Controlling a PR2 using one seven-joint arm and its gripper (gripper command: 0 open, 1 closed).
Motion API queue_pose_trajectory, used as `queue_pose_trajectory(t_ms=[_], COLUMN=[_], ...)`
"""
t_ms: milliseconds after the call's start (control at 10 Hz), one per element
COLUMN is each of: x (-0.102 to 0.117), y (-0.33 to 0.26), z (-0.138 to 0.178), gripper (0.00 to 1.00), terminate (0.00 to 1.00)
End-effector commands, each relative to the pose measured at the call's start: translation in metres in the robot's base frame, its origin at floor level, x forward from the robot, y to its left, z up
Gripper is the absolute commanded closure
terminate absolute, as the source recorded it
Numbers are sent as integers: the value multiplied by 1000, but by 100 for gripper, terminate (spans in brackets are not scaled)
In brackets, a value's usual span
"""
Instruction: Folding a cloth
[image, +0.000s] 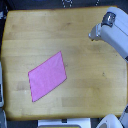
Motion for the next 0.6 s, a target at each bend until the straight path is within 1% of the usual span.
queue_pose_trajectory(t_ms=[0,100,200,300,500], x=[0,2,-4,-5,-17], y=[2,17,44,53,76], z=[0,-2,-10,-16,-34], gripper=[0,0,0,0,0], terminate=[0,0,0,0,0])
